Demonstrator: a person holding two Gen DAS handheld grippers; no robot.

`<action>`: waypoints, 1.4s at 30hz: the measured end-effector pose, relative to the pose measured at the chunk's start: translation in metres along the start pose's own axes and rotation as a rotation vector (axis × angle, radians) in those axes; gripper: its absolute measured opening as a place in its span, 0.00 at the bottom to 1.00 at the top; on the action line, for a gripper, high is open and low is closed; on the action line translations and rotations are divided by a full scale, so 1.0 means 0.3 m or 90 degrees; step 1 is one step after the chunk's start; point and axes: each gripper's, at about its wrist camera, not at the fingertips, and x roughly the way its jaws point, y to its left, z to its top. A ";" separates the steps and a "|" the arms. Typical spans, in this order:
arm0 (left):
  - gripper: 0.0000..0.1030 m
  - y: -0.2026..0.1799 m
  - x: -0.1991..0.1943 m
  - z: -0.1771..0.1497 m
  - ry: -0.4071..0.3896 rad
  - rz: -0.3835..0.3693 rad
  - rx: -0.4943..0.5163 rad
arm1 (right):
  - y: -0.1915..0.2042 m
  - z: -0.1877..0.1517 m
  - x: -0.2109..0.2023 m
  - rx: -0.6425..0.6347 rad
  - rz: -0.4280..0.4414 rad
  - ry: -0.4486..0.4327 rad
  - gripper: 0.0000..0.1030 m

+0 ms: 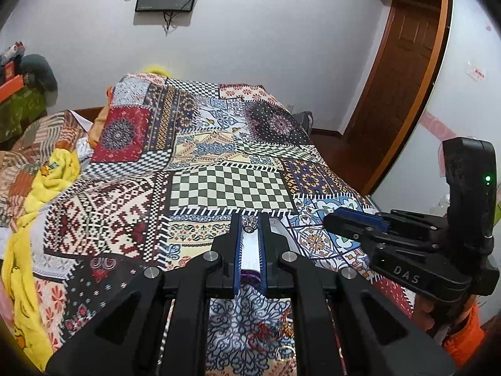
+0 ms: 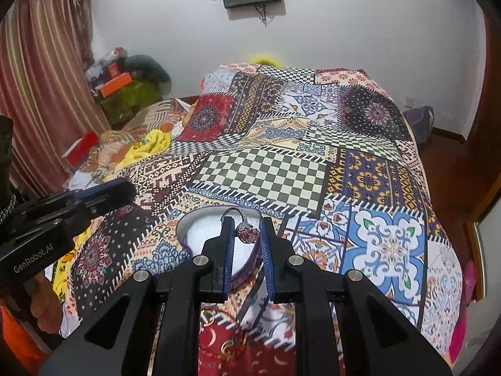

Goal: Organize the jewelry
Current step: 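Carry both earrings over the purple tin and lower them toward the foam, then open both grippers to drop the earrings into the tin, then lift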

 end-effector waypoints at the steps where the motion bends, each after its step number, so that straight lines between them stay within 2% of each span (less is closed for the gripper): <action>1: 0.08 0.003 0.012 0.002 0.004 -0.004 -0.002 | -0.001 0.004 0.012 -0.002 0.002 0.004 0.15; 7: 0.08 0.025 0.101 0.001 0.038 -0.021 -0.012 | -0.012 0.016 0.079 -0.017 0.013 0.031 0.15; 15: 0.08 0.038 0.211 -0.026 0.088 -0.019 -0.006 | -0.020 0.019 0.167 -0.029 0.035 0.079 0.15; 24: 0.08 0.054 0.263 -0.053 0.124 -0.018 -0.013 | -0.001 0.012 0.226 -0.045 0.040 0.108 0.15; 31: 0.08 0.052 0.254 -0.056 0.126 -0.014 -0.007 | 0.016 0.001 0.253 -0.065 0.037 0.127 0.15; 42: 0.08 0.051 0.205 -0.045 0.112 -0.006 -0.007 | 0.046 -0.002 0.245 -0.092 0.025 0.126 0.15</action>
